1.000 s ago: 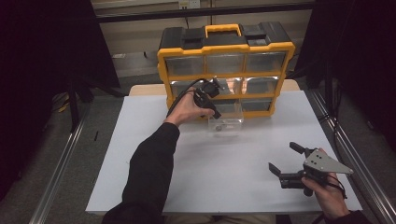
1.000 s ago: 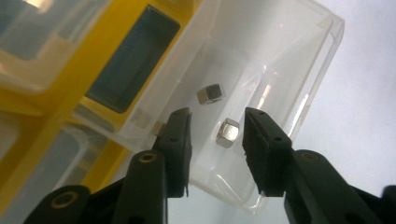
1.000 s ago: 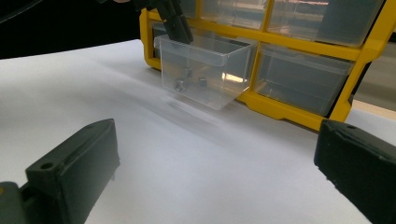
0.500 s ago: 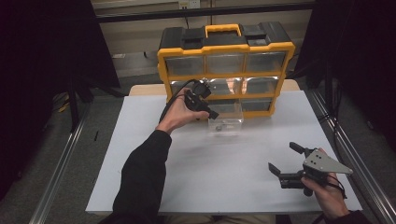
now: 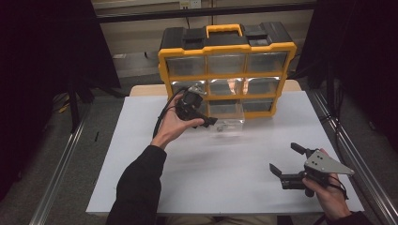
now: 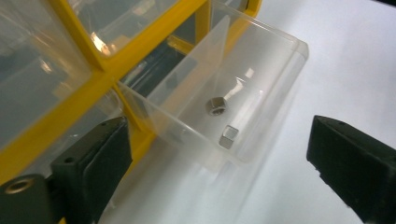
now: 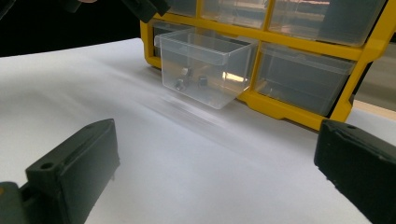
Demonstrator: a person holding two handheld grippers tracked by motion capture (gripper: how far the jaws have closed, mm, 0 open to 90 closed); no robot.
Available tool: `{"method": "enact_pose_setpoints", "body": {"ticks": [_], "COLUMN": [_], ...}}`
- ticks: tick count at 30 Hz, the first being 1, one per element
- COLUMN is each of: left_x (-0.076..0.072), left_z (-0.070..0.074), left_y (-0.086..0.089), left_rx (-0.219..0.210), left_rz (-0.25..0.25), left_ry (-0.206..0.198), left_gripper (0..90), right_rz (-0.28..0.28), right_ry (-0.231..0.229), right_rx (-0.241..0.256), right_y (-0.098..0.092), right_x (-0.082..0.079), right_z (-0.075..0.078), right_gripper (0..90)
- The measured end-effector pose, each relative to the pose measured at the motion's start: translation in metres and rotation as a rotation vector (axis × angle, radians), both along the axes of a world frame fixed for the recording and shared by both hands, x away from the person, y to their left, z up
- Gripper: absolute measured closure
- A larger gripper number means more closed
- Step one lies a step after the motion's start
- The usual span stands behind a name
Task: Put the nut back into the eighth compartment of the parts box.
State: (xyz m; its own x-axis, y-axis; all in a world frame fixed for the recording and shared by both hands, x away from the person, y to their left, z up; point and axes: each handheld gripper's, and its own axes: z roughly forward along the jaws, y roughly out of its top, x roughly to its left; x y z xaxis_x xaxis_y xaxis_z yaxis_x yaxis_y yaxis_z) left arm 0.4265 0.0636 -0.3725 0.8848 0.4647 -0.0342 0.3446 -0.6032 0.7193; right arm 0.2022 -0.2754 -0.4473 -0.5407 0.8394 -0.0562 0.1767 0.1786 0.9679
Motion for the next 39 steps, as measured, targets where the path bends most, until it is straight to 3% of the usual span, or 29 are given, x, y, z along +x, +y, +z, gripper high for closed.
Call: {"method": "enact_pose_setpoints", "body": {"ticks": [4,5,8,11,14,17,20,25,27,30,31,36,39], "left_x": [-0.004,-0.006,-0.011,-0.017,-0.028,-0.036,-0.041,-0.049,-0.053,-0.057,-0.058,-0.068,-0.075], "left_z": [-0.007,-0.009,-0.014,-0.018,-0.021,-0.025,-0.029,-0.038,-0.043,-0.048,-0.05,-0.056,-0.06], "left_y": [0.005,0.006,0.008,0.01,0.012,0.016,0.026,0.045,0.051,0.057,0.058,0.071,0.08], "left_rx": [-0.033,-0.045,-0.059,-0.049,-0.087,-0.113,-0.126,-0.163,-0.175,-0.183,-0.205,-0.235,-0.273], "left_rz": [0.03,0.027,0.014,0.039,0.084,0.077,0.112,0.143,0.179,0.189,0.194,0.233,0.237], "left_ry": [-0.01,0.01,0.001,-0.035,-0.1,-0.104,-0.094,-0.114,-0.151,-0.149,-0.154,-0.207,-0.213], "left_gripper": [5.2,5.2,4.5,3.7,3.5,3.5,3.5,4.0,4.2,4.5,4.5,4.3,4.3], "right_rz": [-0.004,0.0,-0.002,-0.002,-0.004,-0.005,-0.002,-0.006,-0.007,-0.009,-0.01,-0.011,-0.005], "right_ry": [0.003,0.001,0.001,0.004,0.002,0.001,0.002,0.002,0.002,0.005,0.001,0.004,0.001], "right_rx": [0.005,0.002,0.003,0.003,0.004,0.005,0.004,0.005,0.005,0.009,0.005,0.005,0.003], "right_y": [0.0,0.0,0.0,0.0,0.0,0.0,0.0,0.0,0.0,0.0,0.0,0.0,0.0], "right_x": [0.0,0.0,0.0,0.0,0.0,0.0,0.0,0.0,0.0,0.001,0.0,0.0,0.0], "right_z": [0.0,0.0,0.0,0.0,0.0,0.0,0.0,0.0,0.0,0.0,0.0,0.0,0.0], "right_gripper": [0.0,0.0,0.0,0.0,0.0,0.0,0.0,0.0,0.0,0.0,0.0,0.0,0.0]}}
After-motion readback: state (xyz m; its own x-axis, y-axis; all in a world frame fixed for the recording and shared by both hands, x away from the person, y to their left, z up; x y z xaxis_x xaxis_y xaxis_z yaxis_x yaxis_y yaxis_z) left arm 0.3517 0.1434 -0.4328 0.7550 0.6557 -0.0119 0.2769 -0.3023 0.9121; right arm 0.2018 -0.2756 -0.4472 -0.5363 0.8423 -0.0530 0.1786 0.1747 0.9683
